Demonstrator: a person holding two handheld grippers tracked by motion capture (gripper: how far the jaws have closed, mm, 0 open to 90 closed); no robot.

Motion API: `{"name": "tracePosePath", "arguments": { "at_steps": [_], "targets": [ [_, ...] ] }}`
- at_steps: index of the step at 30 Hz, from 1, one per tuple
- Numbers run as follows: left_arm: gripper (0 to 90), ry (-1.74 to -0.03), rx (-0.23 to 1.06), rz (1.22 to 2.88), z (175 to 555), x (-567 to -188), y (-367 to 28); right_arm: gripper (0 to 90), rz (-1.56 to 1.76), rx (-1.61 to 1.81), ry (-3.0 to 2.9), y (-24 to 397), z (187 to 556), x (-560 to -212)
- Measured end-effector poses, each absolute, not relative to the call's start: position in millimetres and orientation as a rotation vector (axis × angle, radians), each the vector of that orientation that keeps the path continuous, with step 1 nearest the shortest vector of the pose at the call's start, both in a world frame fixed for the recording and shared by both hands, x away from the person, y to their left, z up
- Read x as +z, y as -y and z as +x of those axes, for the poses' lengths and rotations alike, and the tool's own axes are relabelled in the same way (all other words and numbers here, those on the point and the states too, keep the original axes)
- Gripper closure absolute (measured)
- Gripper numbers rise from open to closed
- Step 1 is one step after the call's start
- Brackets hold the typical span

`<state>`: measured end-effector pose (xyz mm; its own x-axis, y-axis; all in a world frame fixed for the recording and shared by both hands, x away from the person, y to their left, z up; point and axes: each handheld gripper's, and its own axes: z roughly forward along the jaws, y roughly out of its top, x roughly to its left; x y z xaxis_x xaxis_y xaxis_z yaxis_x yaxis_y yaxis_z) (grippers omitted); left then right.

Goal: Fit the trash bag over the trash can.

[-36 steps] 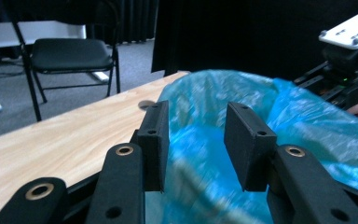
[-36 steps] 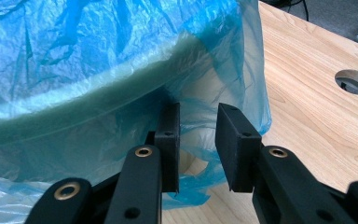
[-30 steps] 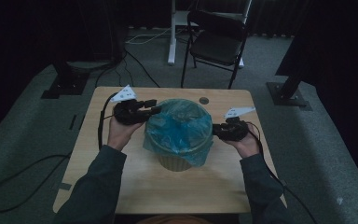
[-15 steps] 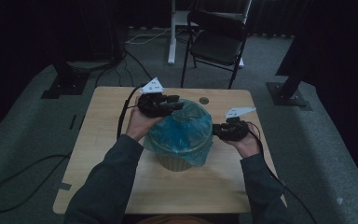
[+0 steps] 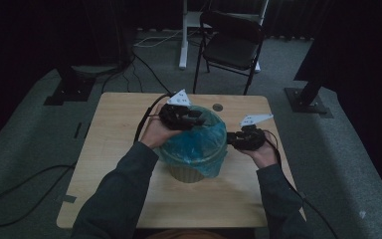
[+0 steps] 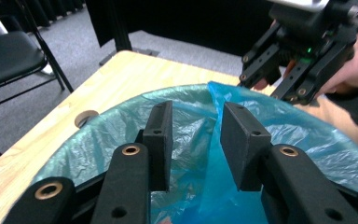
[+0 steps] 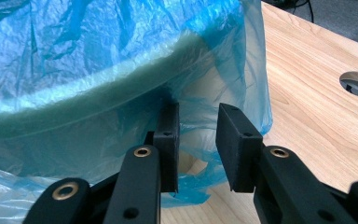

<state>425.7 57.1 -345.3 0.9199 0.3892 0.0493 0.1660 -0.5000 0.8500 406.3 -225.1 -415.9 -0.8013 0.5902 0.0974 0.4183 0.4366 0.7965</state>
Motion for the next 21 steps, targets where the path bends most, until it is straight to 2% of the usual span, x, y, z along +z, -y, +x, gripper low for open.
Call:
{"name": "tracePosePath", "arguments": {
  "at_steps": [6,10,15,21],
  "targets": [
    [63.9,-0.366,0.338,2.169,424.5,-345.8,-43.7,69.8,0.886,1.297,-2.491,225.1,406.2,-416.0],
    [63.8,-0.341,0.326,2.208,424.9,-344.7,-36.0,69.8,0.886,1.3,-2.491,225.3,406.1,-416.1],
    [64.7,-0.389,0.297,2.344,431.9,-354.7,-25.1,69.7,0.882,1.301,-2.493,225.3,405.7,-415.9],
    [64.4,-0.414,0.32,2.42,434.7,-360.2,-18.4,69.7,0.883,1.3,-2.493,225.3,405.5,-415.9]
  ]
}}
